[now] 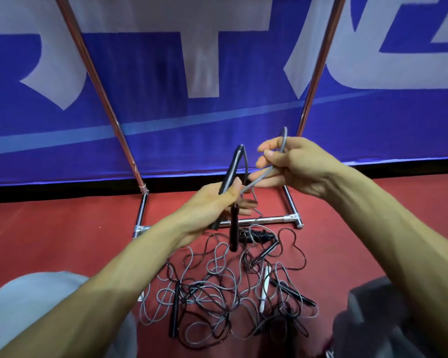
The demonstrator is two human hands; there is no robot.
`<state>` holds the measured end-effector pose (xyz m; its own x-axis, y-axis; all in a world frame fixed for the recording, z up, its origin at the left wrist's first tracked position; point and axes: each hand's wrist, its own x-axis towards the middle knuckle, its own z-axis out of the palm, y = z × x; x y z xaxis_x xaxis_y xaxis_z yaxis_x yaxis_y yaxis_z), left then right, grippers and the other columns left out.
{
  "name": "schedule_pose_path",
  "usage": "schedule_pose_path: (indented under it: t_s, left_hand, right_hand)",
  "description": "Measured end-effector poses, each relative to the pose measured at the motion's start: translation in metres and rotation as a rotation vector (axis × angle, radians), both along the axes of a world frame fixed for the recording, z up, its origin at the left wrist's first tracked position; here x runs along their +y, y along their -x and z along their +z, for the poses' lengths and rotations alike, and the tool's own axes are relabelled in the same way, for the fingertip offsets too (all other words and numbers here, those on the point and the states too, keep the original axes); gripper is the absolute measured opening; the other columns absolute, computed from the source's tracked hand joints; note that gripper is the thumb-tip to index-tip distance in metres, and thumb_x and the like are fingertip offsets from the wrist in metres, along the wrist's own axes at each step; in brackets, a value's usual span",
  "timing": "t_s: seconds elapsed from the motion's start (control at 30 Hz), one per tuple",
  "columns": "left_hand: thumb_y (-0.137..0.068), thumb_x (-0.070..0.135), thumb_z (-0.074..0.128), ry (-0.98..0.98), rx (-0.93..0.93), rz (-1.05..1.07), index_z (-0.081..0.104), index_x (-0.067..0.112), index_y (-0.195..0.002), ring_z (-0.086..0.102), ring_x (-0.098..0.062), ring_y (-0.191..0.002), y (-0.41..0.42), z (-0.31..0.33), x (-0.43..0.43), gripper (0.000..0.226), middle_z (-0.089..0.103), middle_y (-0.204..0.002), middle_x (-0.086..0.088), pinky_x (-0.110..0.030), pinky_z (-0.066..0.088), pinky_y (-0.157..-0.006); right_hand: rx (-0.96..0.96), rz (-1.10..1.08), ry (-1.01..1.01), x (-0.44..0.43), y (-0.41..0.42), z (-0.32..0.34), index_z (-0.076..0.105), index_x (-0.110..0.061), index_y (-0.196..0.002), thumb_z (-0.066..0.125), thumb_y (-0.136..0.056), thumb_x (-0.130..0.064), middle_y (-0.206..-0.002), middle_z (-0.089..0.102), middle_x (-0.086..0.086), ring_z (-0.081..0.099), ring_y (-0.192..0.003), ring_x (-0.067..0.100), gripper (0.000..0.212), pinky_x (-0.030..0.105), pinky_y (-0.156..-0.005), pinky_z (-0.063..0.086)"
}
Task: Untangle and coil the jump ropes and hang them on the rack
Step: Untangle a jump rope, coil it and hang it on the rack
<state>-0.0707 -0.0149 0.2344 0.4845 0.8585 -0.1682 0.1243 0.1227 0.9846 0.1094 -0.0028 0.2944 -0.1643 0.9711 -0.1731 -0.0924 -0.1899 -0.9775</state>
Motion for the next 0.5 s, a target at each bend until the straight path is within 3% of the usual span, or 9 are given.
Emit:
schedule_pose_path:
  t_s: [0.07, 0.2, 0.3, 0.4, 0.47, 0.5]
  left_hand:
    - [-0.086, 0.054, 0.041, -0.03, 0.013, -0.056, 0.058, 0.019, -0.117, 0.071, -0.016, -0.099, -0.002, 0.001, -0.002, 0.05, 0.075, -0.105, -0.007, -0.021, 0.052, -0.086]
    - [-0.088, 0.05, 0.042, 0.009, 0.032, -0.187, 0.056, 0.01, -0.122, 0.071, -0.022, -0.081, -0.004, 0.002, -0.004, 0.054, 0.074, -0.103, -0.012, -0.027, 0.05, -0.071]
    - [-0.09, 0.038, 0.055, 0.028, 0.052, -0.262, 0.06, 0.005, -0.112, 0.07, -0.025, -0.079, -0.005, 0.001, -0.005, 0.039, 0.074, -0.094, -0.011, -0.025, 0.052, -0.059]
    - [-0.096, 0.013, 0.058, 0.001, 0.104, -0.237, 0.06, 0.005, -0.103, 0.071, -0.027, -0.081, -0.003, -0.004, -0.005, 0.011, 0.069, -0.079, -0.007, -0.034, 0.057, -0.072]
    - [-0.098, 0.011, 0.054, -0.009, 0.118, -0.177, 0.057, 0.007, -0.1, 0.072, -0.026, -0.085, -0.005, -0.007, -0.006, 0.005, 0.068, -0.083, -0.007, -0.038, 0.056, -0.079]
    - [-0.098, 0.011, 0.054, -0.011, 0.113, -0.128, 0.055, 0.009, -0.098, 0.072, -0.024, -0.086, -0.008, -0.007, -0.007, 0.003, 0.068, -0.087, -0.008, -0.036, 0.056, -0.079]
  right_hand:
    - [0.106, -0.091, 0.01, 0.001, -0.005, 0.004, 0.049, -0.004, -0.093, 0.038, -0.099, 0.003, -0.074, 0.057, 0.013, 0.071, -0.06, 0.029, 0.014, 0.038, -0.053, 0.059]
    - [0.282, -0.238, 0.063, 0.003, -0.01, 0.007, 0.047, -0.002, -0.094, 0.036, -0.1, 0.003, -0.089, 0.055, 0.015, 0.07, -0.061, 0.027, 0.014, 0.038, -0.051, 0.059]
    - [0.445, -0.323, 0.085, 0.005, -0.015, 0.007, 0.047, 0.0, -0.102, 0.032, -0.101, 0.003, -0.093, 0.054, 0.015, 0.064, -0.072, 0.029, 0.015, 0.037, -0.05, 0.058]
    - [0.584, -0.425, 0.106, 0.005, -0.02, 0.003, 0.043, 0.002, -0.122, 0.029, -0.101, 0.006, -0.093, 0.054, 0.017, 0.064, -0.09, 0.035, 0.026, 0.039, -0.053, 0.058]
    - [0.646, -0.472, 0.145, 0.002, -0.02, 0.001, 0.043, 0.003, -0.126, 0.029, -0.1, 0.008, -0.093, 0.054, 0.017, 0.06, -0.108, 0.036, 0.03, 0.041, -0.056, 0.055]
    - [0.673, -0.49, 0.166, 0.001, -0.019, 0.001, 0.044, 0.003, -0.126, 0.028, -0.1, 0.008, -0.092, 0.054, 0.017, 0.059, -0.107, 0.036, 0.031, 0.042, -0.055, 0.054]
